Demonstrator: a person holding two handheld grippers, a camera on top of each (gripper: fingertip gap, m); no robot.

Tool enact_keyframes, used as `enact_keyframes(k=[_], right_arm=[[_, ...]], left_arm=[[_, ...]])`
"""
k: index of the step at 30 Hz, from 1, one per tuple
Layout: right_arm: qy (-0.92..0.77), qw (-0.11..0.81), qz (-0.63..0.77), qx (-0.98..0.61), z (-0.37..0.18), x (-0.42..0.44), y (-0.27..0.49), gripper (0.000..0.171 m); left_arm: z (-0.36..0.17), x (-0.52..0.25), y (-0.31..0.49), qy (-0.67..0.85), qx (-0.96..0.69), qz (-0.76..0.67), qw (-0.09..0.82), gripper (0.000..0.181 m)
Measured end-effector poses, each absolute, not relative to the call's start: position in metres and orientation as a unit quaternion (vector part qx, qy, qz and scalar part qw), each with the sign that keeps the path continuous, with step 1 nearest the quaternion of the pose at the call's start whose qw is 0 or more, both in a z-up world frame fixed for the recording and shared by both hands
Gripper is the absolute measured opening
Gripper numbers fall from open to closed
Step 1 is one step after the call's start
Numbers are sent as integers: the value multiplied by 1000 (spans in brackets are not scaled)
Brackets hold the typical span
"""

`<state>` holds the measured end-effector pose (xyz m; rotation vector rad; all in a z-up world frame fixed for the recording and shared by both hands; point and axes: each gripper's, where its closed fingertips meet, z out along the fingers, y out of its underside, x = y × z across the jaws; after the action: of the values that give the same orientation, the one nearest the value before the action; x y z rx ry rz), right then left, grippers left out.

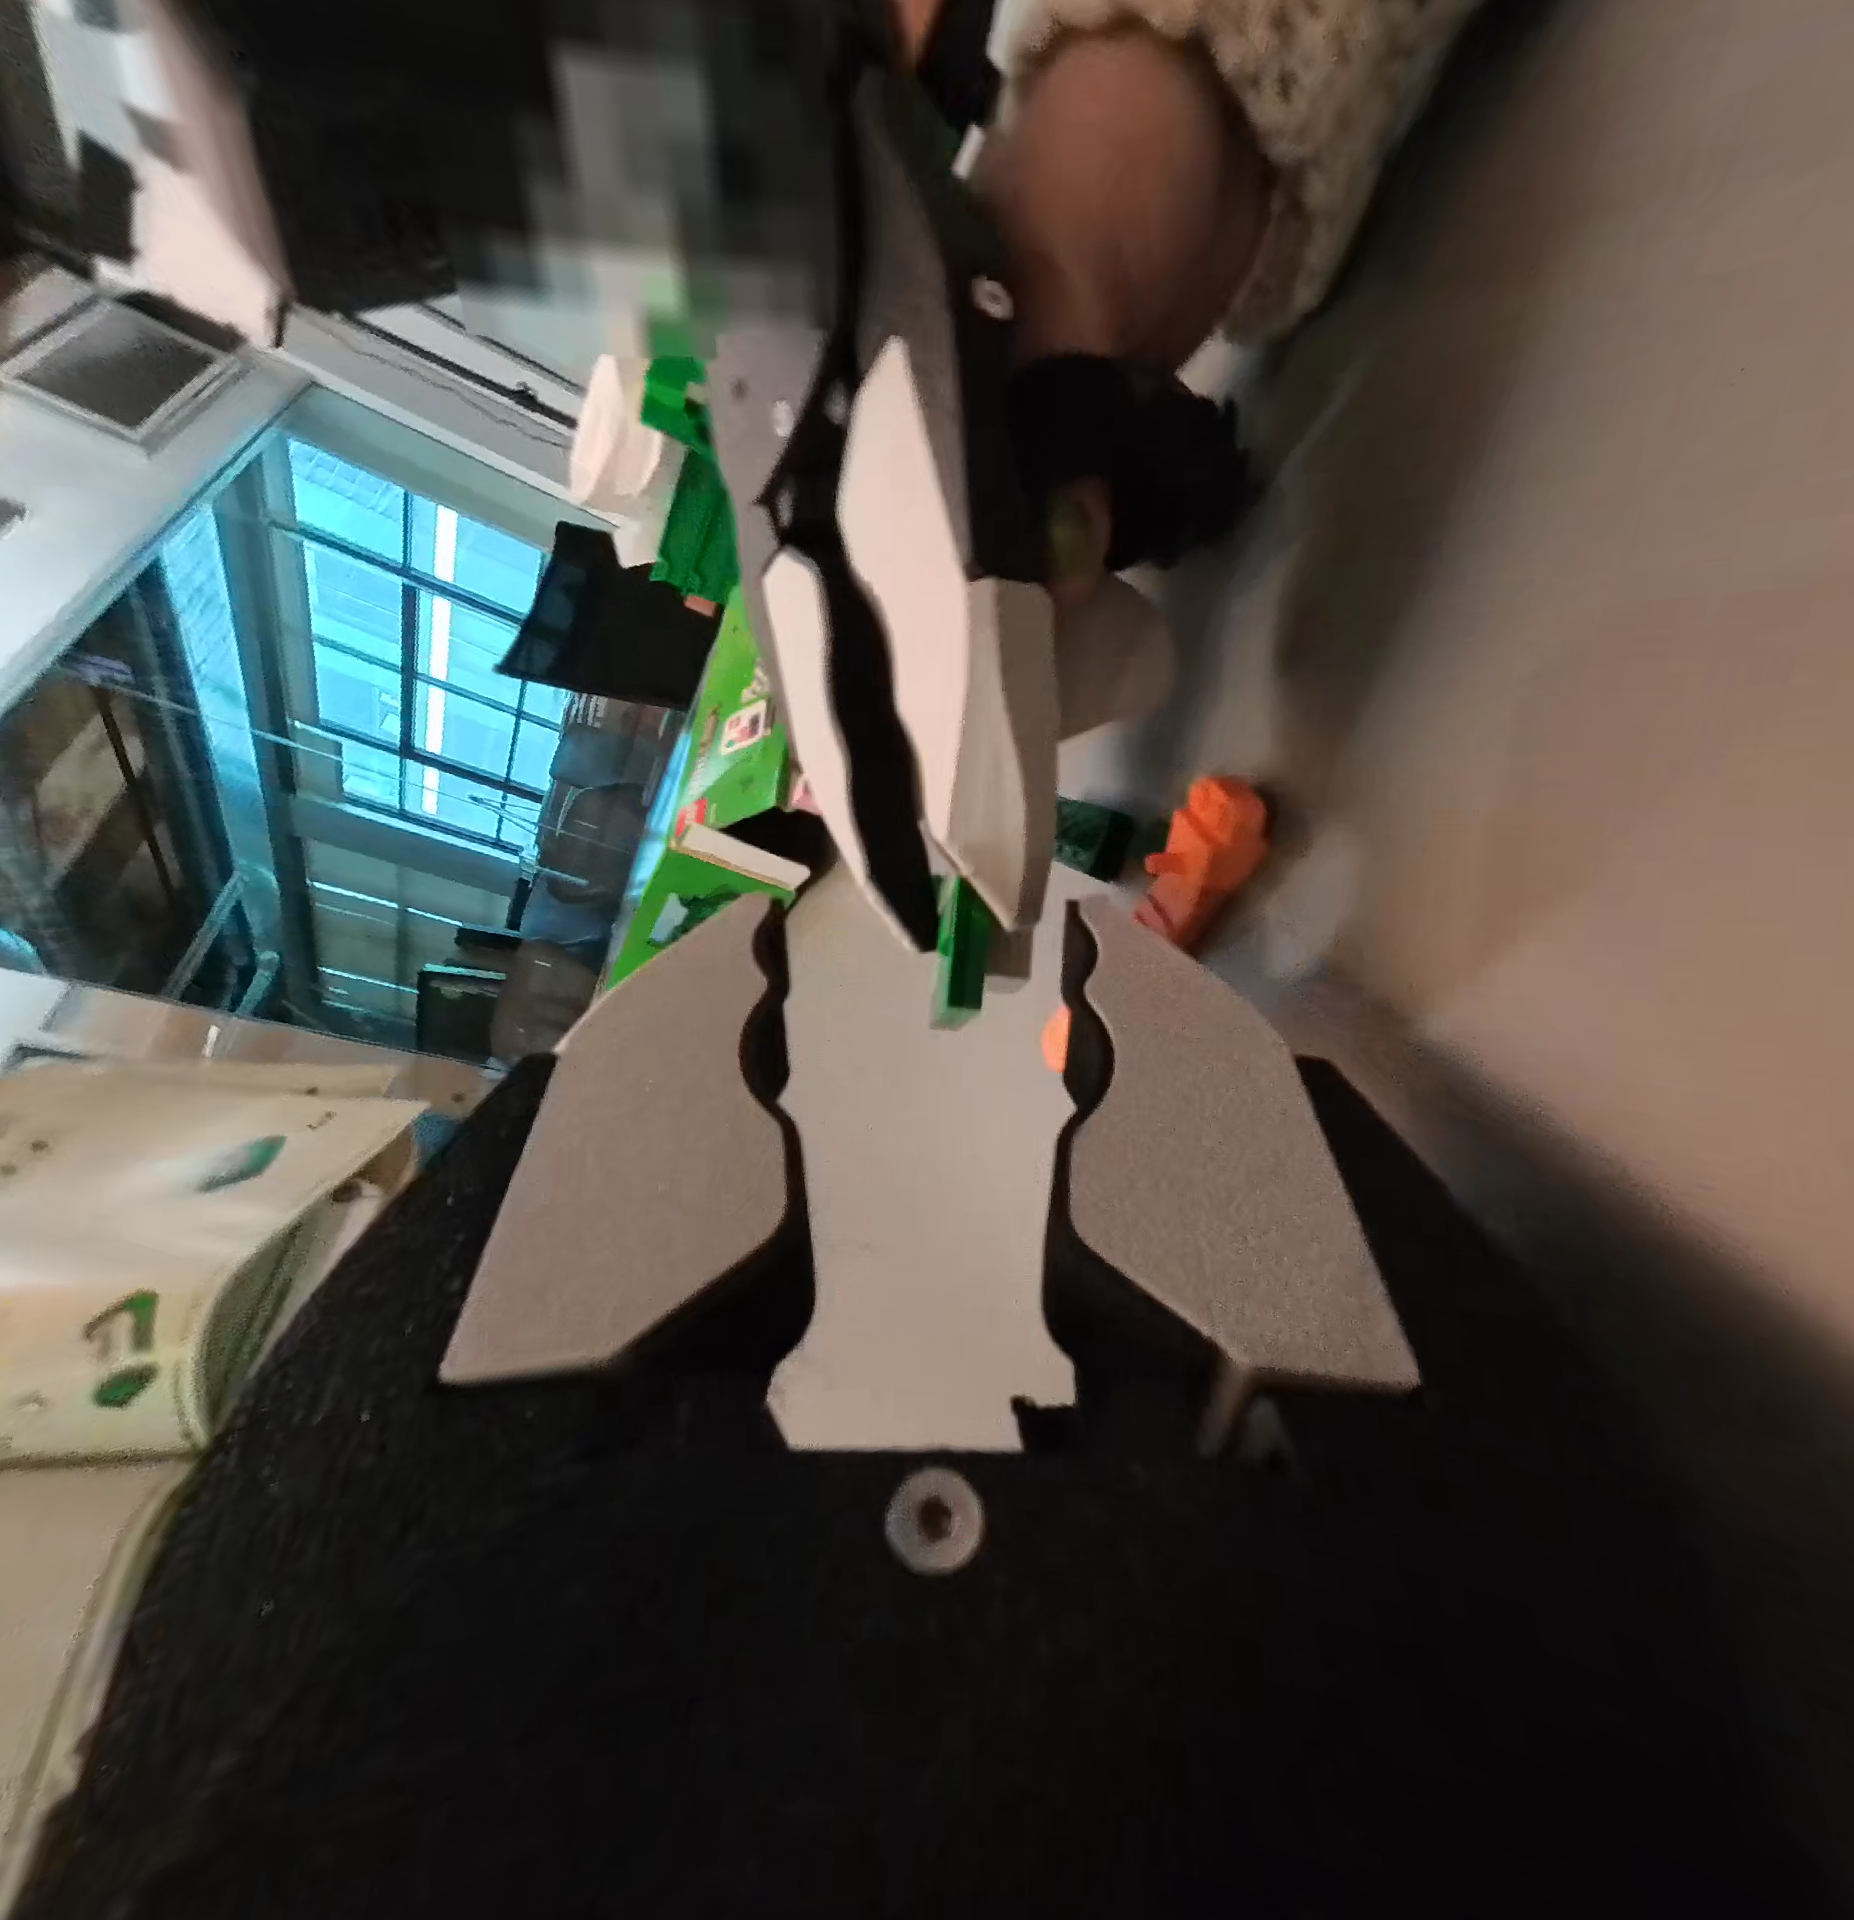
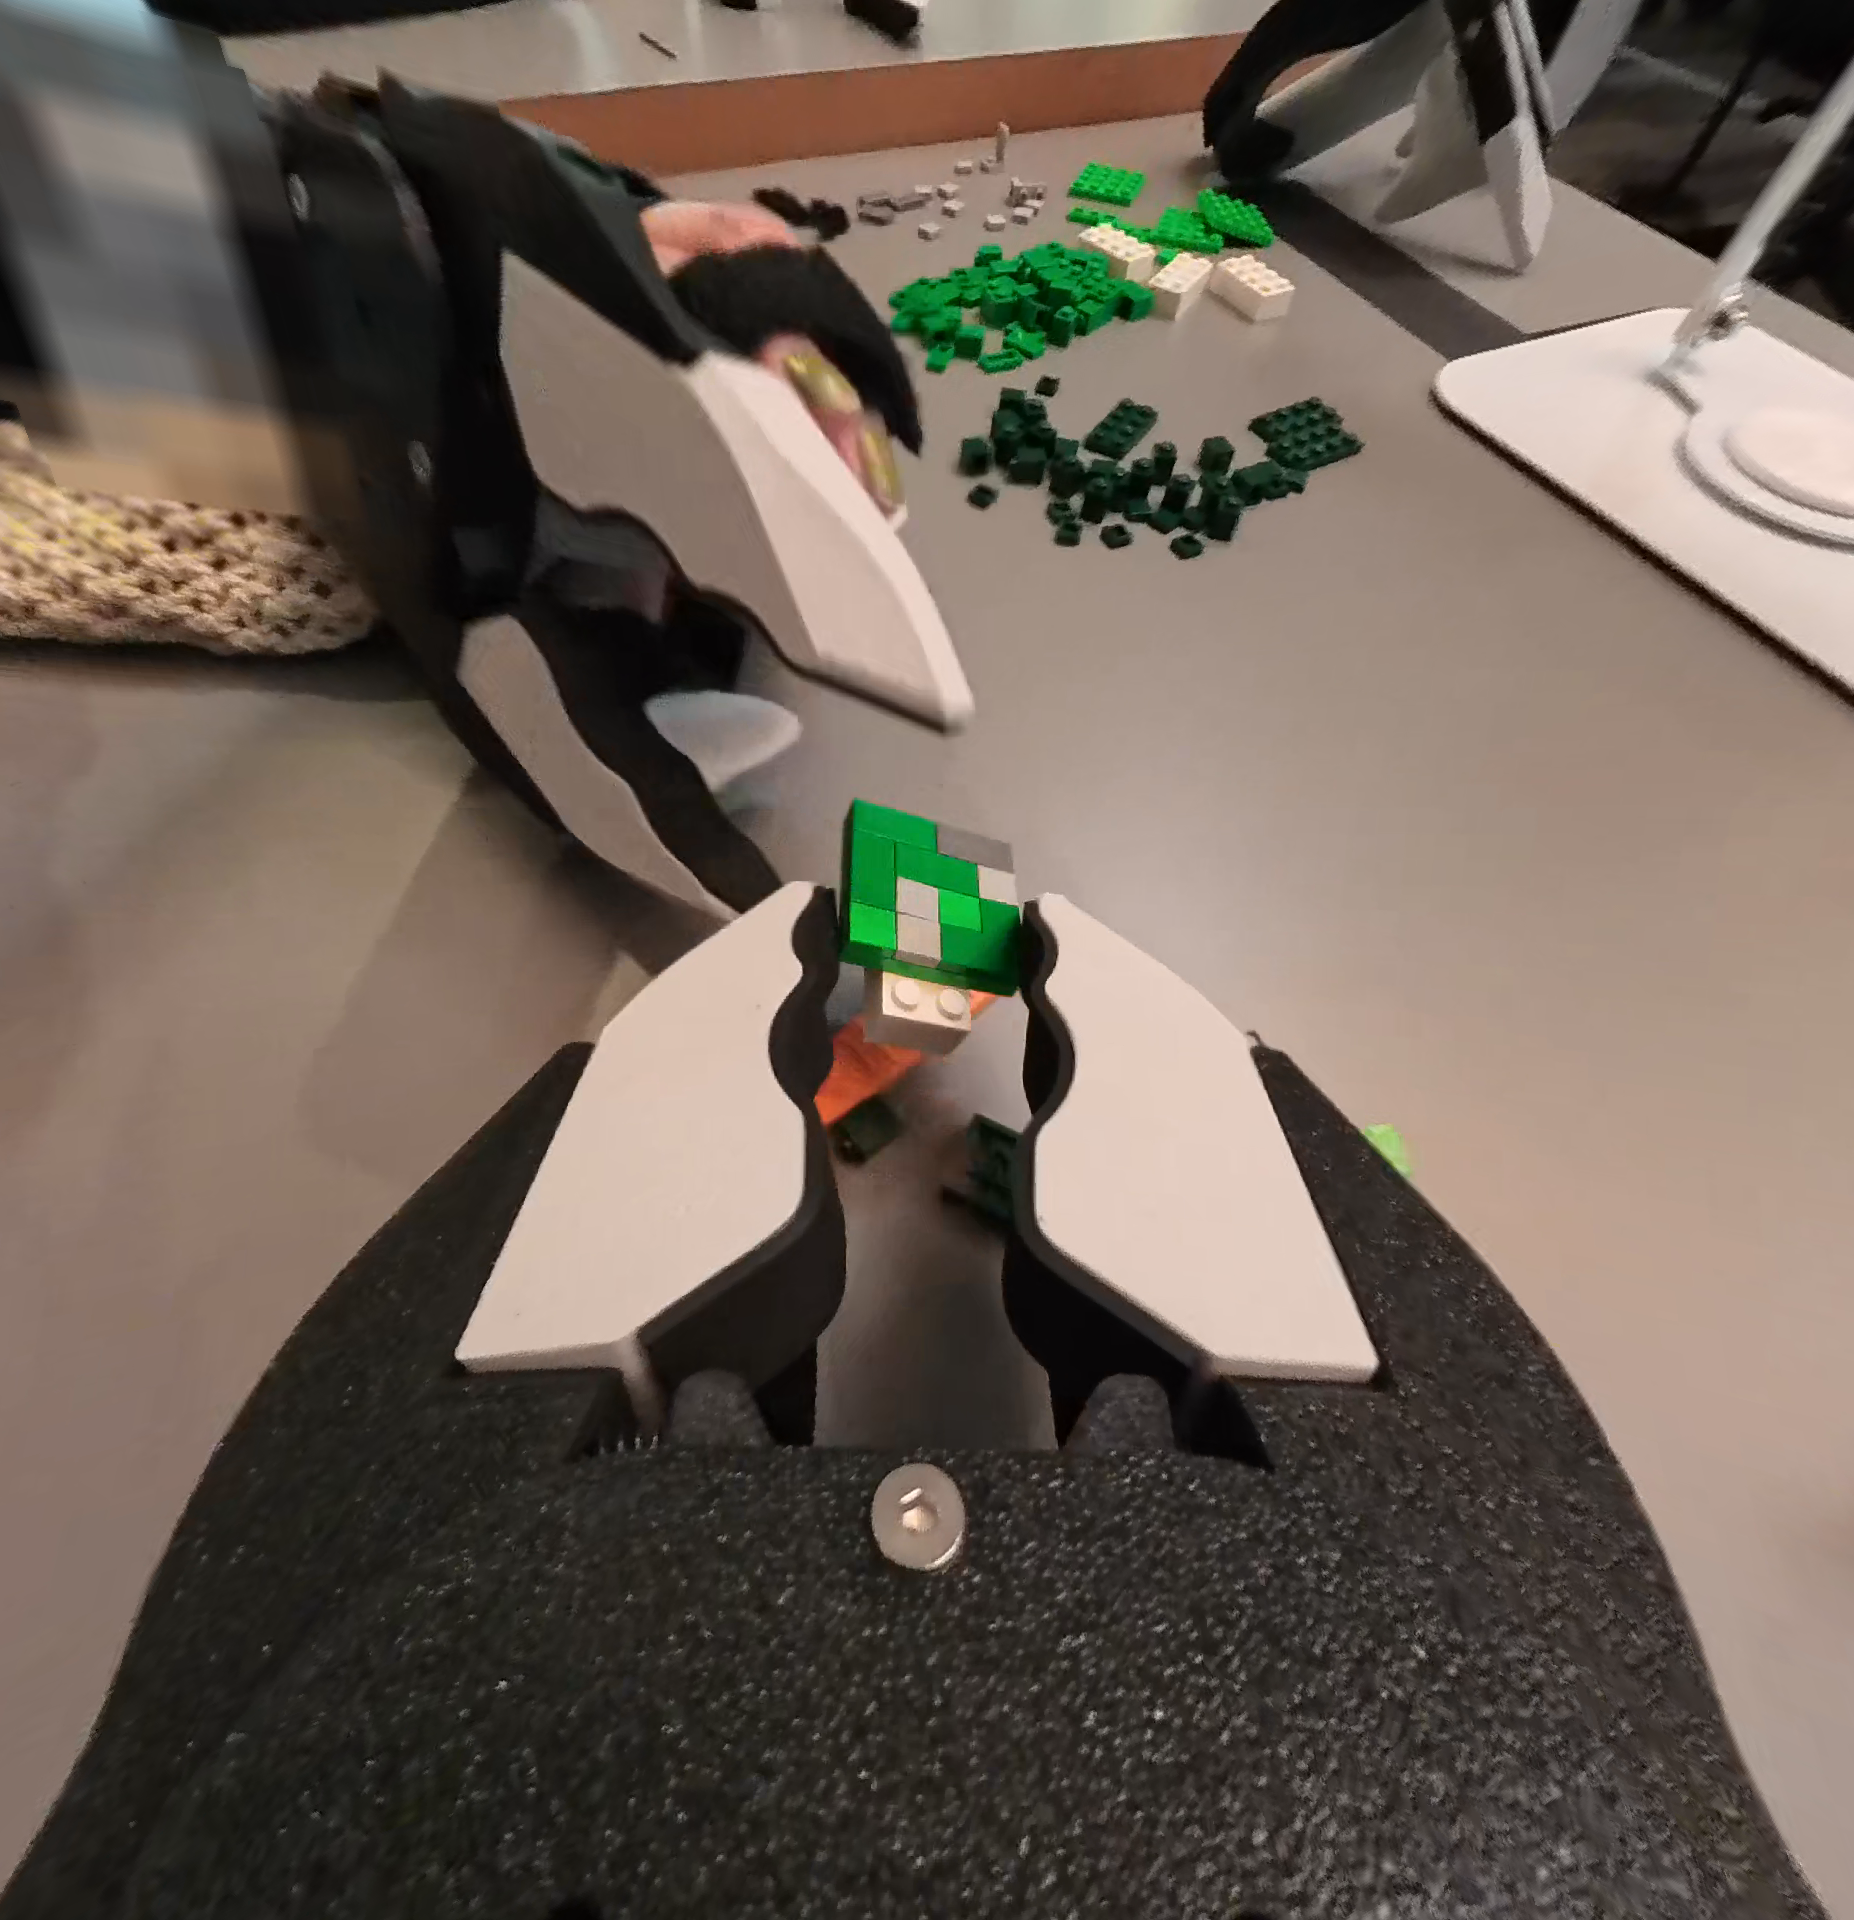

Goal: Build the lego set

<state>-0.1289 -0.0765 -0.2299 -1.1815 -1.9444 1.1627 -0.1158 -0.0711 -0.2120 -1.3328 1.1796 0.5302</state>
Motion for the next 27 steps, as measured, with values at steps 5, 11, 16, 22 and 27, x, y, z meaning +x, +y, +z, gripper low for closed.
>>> enact_keyframes(k=[5, 11, 16, 22, 27], right_arm=[[-749, 348, 329, -458, -245, -118, -26, 33], [-749, 357, 296, -474, -251, -105, 3, 33], [-749, 377, 283, -466, -249, -101, 10, 14], [-758, 353, 299, -459, -251, -98, 2, 21], [-765, 349, 311, -443, -247, -94, -3, 27]], left_arm=[[-203, -127, -70, 457, -607, 179, 625, 45], [-211, -126, -69, 469, -615, 178, 608, 40], [-215, -127, -69, 471, -622, 175, 601, 37], [-216, -128, -69, 472, -625, 174, 597, 35], [-219, -128, -70, 475, -629, 169, 591, 32]])
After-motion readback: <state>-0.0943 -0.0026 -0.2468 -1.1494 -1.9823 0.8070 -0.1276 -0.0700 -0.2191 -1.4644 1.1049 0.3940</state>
